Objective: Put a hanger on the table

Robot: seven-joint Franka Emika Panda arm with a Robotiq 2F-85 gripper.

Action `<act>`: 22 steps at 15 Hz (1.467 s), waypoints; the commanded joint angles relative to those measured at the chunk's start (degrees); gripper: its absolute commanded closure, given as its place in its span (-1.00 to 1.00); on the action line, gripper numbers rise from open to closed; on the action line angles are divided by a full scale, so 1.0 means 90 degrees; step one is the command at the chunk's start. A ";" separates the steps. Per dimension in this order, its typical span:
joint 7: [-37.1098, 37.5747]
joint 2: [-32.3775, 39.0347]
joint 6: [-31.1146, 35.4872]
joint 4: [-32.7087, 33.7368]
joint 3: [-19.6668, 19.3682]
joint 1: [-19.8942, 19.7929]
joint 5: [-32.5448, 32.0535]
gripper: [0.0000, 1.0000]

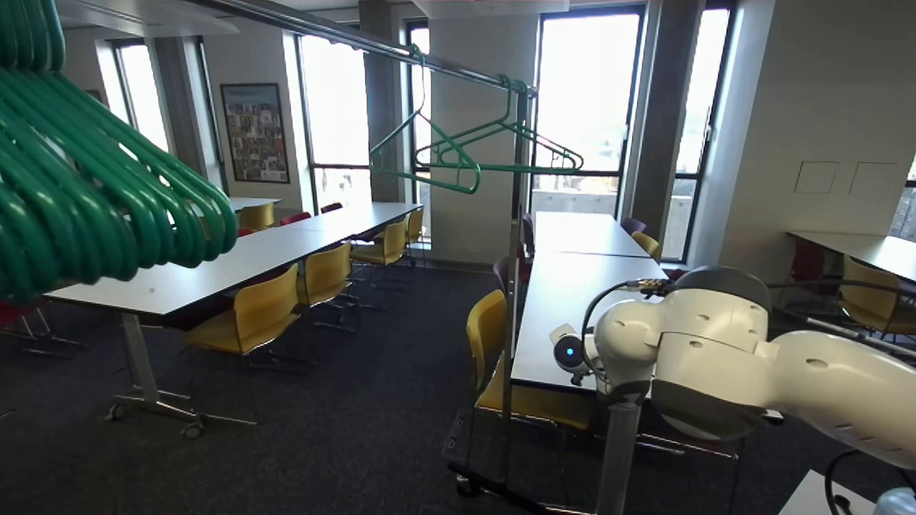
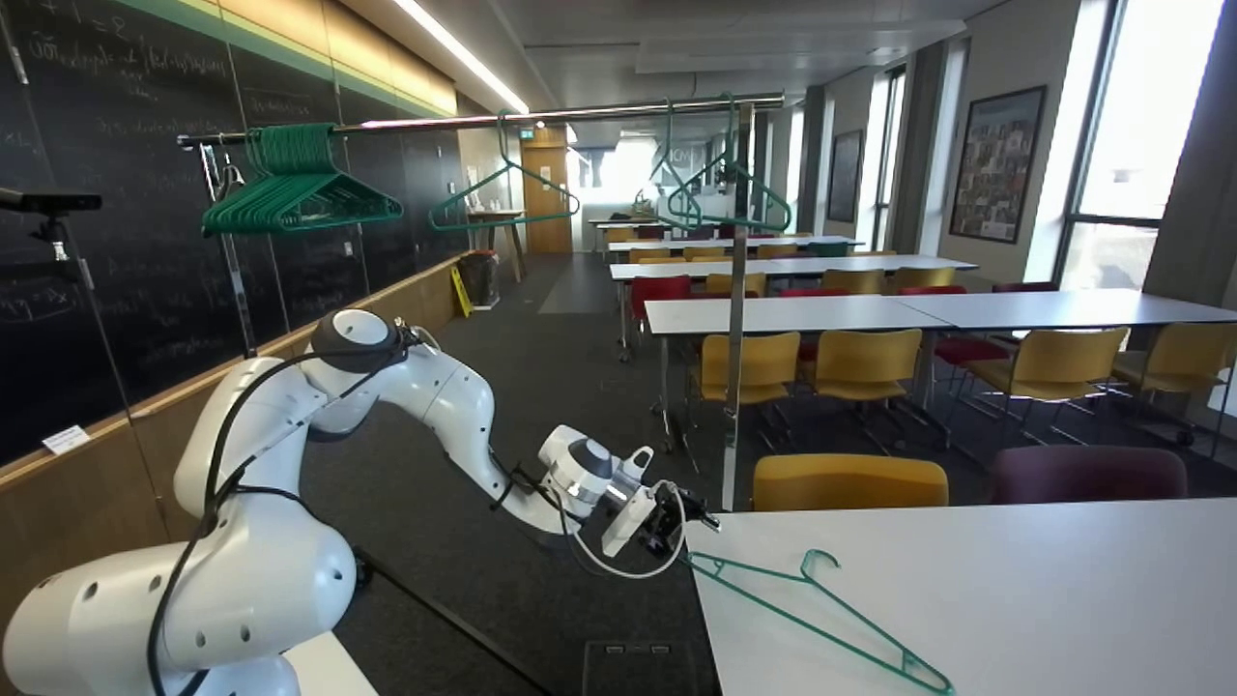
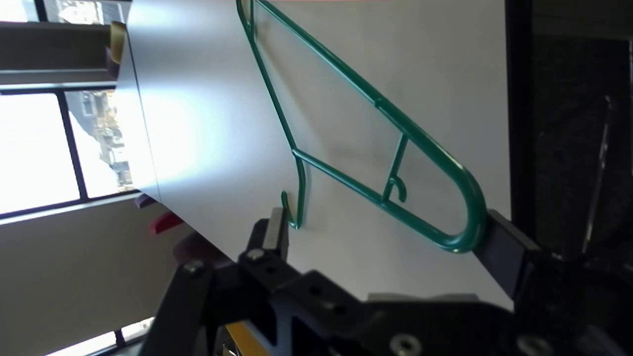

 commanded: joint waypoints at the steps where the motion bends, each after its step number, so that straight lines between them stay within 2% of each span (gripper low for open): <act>1: -0.1500 0.1256 0.0866 -0.0714 0.0101 -0.0103 0.0752 -1.00; 4: -0.2173 0.2132 0.1434 -0.1187 0.0252 -0.0237 0.0896 -1.00; 9: -0.2610 0.3602 0.2133 -0.2172 0.0332 0.0037 0.0688 -1.00; 12: -0.2769 0.4491 0.2289 -0.2534 0.0660 -0.0097 0.0462 -1.00; 14: -0.2832 0.5070 0.2275 -0.2731 0.1031 -0.0345 0.0269 -1.00; 17: -0.2588 0.5921 0.2170 -0.3030 0.1906 -0.1142 -0.0528 -1.00; 20: -0.2182 0.6632 0.2133 -0.3549 0.3302 -0.2466 -0.1450 -1.00; 22: -0.1468 0.6685 0.2356 -0.3966 0.4264 -0.3358 -0.2179 -1.00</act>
